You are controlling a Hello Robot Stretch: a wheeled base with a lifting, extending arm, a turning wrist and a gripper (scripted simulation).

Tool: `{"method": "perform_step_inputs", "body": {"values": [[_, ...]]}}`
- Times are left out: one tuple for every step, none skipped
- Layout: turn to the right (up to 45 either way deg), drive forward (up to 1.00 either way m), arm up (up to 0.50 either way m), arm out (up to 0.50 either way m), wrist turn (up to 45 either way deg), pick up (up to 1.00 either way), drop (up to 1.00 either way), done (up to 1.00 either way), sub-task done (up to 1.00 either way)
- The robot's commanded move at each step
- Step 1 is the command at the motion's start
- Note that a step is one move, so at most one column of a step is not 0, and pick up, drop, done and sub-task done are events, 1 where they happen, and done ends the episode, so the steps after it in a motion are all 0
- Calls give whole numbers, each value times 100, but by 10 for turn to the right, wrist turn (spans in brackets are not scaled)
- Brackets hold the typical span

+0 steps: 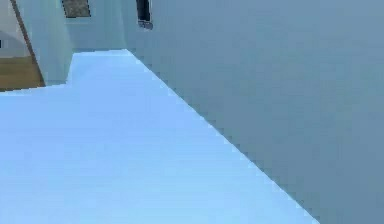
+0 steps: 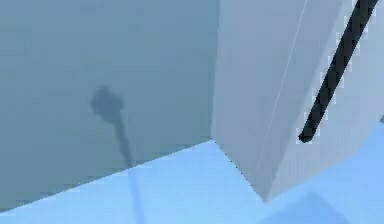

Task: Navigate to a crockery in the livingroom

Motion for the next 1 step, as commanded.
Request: {"method": "perform_step_inputs", "body": {"values": [[-420,0,0,0,0,0,0,0,0]]}}
